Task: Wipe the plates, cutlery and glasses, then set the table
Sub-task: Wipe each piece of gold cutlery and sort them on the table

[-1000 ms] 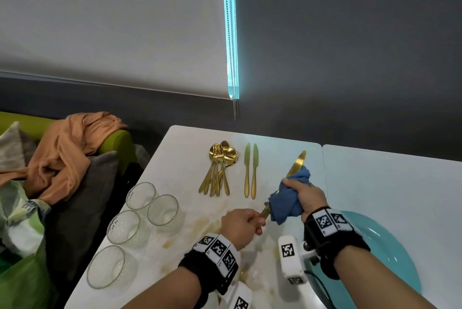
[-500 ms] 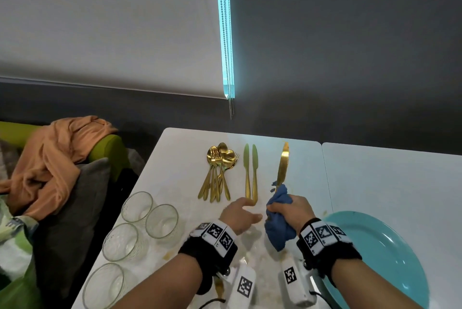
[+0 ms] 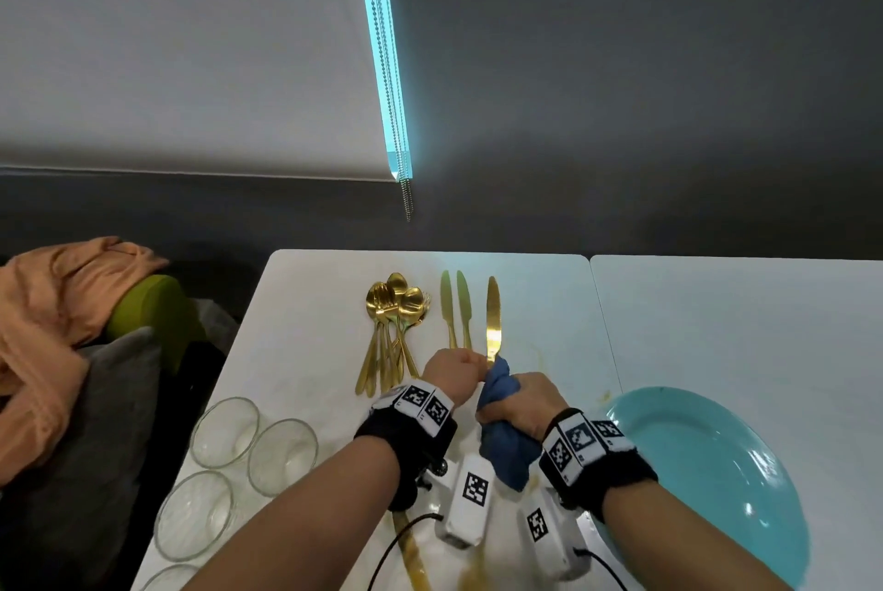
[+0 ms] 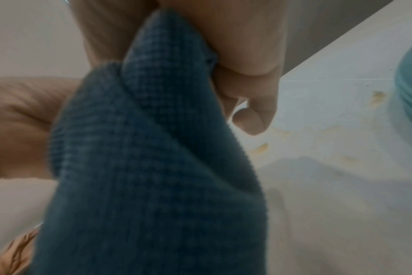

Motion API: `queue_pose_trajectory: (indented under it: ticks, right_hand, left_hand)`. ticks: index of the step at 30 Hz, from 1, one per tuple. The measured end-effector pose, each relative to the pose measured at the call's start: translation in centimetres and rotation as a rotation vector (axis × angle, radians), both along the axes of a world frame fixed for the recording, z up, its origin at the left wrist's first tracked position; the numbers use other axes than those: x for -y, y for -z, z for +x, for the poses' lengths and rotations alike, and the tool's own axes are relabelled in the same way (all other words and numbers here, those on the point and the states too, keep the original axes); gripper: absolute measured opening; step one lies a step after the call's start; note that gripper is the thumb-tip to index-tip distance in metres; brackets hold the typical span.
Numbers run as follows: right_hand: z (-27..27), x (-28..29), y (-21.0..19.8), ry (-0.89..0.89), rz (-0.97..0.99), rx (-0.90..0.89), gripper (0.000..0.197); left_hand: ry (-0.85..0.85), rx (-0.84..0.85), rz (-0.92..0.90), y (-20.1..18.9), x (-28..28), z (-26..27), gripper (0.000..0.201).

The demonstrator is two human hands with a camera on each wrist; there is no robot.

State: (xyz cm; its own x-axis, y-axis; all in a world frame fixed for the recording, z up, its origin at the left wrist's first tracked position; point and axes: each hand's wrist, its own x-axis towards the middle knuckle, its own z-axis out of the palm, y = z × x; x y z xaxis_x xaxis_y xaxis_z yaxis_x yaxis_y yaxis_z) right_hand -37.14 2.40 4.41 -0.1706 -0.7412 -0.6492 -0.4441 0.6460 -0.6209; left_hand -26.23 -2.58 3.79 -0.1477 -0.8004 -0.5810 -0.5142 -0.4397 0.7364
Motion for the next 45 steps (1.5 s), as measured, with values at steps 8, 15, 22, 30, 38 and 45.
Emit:
queue_pose_trajectory:
  ticks: [8,15,22,30,38,45]
  right_hand:
    - [-1.5,0.1,-0.2,-0.224,0.095,-0.277,0.024]
    - [-5.1,-1.2,-0.4,-0.149,0.079,-0.346,0.025]
    - [-6.7,-3.9,-0.5,-0.074,0.055,-0.307,0.024]
    - [-7.1,-4.9,-1.0,0.089,0.036,-0.101,0.020]
    - [-5.2,-5.1,0.2,0.068,0.024,0.033,0.047]
    - [-3.0,-6.2,0.6,-0.045,-0.010,0.028,0.055]
  left_hand:
    - [0.127,0.331,-0.110,1.0,4.9,0.1,0.048]
    - [0.179,0.493,-0.201,3.2,6.5,-0.7,0.032]
    - [0.262,0.655,-0.228,4.5,6.7,-0.2,0.027]
    - [-0.012,0.420,-0.090,3.5,1.5,2.1,0.047]
    - [-0.070,0.582,0.167,5.3,-9.5,6.2,0.048]
    - [-0.118,0.745,0.215,5.9,-17.0,7.8,0.032]
